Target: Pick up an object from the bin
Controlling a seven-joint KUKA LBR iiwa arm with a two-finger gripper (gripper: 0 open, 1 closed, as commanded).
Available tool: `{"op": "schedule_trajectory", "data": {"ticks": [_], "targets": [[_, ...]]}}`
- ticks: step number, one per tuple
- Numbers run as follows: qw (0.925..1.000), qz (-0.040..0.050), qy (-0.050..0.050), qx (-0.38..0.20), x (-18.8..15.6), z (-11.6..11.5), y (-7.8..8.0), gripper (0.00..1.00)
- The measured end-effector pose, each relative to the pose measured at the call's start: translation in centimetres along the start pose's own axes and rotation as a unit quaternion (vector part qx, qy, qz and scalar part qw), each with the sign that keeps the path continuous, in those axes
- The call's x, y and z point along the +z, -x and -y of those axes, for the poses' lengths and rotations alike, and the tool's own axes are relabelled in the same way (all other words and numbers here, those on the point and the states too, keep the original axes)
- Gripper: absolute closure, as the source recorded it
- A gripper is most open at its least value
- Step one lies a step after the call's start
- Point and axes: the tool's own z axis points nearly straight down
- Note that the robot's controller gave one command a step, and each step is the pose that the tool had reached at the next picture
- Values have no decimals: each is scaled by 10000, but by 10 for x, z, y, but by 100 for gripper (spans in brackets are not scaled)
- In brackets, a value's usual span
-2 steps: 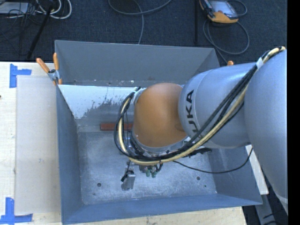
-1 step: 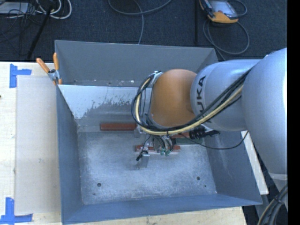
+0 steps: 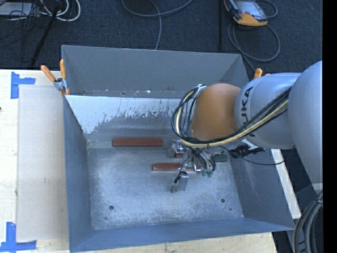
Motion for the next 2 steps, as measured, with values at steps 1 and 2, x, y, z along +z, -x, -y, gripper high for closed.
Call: {"op": "schedule_trajectory", "data": {"ticks": [1,2], "targets": [[10000,12,23,-12,-2,-5,0,100],[9958,74,14,-914,-196,12,5,100]]}}
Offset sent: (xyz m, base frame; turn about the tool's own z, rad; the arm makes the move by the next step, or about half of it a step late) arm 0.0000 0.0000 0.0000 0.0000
